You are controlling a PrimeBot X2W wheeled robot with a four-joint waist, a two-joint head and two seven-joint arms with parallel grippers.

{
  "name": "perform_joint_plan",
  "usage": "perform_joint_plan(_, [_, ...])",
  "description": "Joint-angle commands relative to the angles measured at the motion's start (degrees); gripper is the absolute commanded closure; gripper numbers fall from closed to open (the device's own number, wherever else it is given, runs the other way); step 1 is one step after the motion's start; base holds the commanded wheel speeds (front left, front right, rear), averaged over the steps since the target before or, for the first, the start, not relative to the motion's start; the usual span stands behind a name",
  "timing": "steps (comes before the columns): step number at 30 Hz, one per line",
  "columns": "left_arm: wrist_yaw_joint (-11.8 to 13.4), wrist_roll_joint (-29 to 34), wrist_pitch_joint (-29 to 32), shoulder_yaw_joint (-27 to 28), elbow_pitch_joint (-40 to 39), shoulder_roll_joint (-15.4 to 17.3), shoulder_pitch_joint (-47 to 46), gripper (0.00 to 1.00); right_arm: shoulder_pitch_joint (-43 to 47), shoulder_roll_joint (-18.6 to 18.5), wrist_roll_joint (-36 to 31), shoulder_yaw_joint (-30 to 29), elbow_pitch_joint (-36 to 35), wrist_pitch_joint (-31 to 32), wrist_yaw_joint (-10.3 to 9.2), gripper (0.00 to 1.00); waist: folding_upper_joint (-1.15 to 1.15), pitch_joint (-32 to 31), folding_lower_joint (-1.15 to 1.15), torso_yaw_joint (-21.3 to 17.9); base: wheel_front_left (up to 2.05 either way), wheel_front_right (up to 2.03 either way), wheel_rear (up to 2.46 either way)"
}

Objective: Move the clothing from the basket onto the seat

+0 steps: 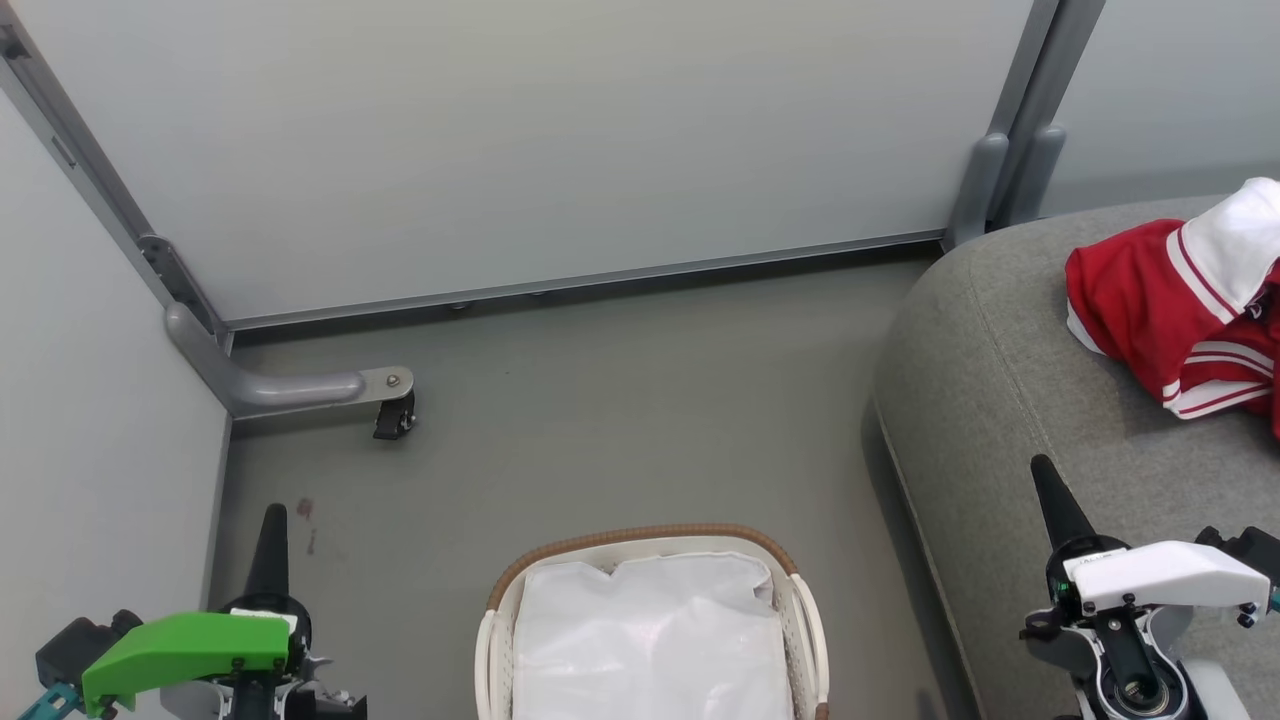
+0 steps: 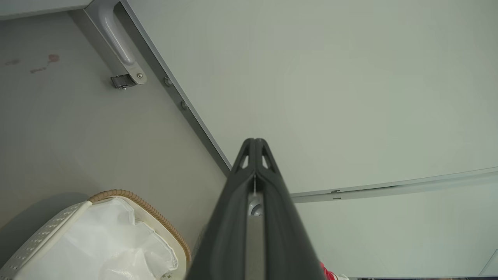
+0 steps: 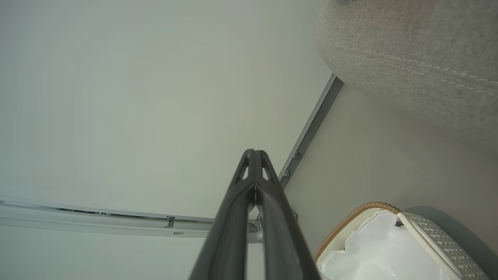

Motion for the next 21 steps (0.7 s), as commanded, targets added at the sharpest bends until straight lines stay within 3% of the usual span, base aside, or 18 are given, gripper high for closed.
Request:
perform_joint_plan(1, [-0.3,-1.5,0.3,0.2,-0.6,0.4,-1.3,1.0,0.5,-0.4,1.4,-0.3,-0.7,0.4,-0.02,1.0,0.0,0.0,0.0,0.0,0.0,0.0,0.0])
perform_joint_plan(21, [-0.5,-10.6,2.7,0.8,-1.5,0.5,-2.0,1.0,1.0,-0.4,10.5,-1.0,-2.1,2.9,-0.03,1.0,0.0,-0.4,0.0,0.3,0.0,0.0,0.0])
